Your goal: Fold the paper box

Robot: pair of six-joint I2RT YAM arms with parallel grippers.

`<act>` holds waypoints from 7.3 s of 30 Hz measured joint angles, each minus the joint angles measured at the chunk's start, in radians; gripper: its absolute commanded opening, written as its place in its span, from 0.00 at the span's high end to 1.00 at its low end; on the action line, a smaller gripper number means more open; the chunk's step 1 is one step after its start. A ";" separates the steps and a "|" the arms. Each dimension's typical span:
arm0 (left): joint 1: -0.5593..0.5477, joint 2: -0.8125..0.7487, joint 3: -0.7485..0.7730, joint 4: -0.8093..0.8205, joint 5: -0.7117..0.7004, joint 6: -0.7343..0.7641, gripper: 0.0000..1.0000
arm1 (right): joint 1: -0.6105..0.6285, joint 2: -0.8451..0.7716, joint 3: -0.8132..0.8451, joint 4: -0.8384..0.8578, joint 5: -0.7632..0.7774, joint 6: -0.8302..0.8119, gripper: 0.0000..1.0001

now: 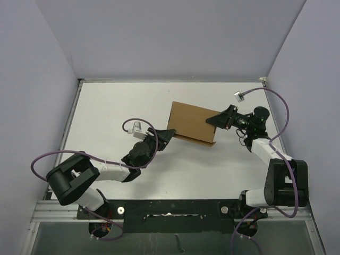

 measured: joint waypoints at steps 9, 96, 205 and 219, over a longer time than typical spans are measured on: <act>0.019 -0.015 0.036 -0.167 0.002 -0.083 0.77 | 0.048 -0.061 -0.001 -0.134 0.073 -0.194 0.78; -0.237 0.406 0.326 -0.043 0.399 1.747 0.80 | 0.079 0.017 -0.283 -0.072 0.600 -0.003 0.78; -0.227 0.415 0.278 -0.015 0.357 1.640 1.00 | 0.078 0.069 -0.277 -0.058 0.551 0.048 0.78; -0.218 0.417 0.257 0.037 0.357 1.548 0.99 | 0.077 0.070 -0.277 -0.057 0.544 0.056 0.78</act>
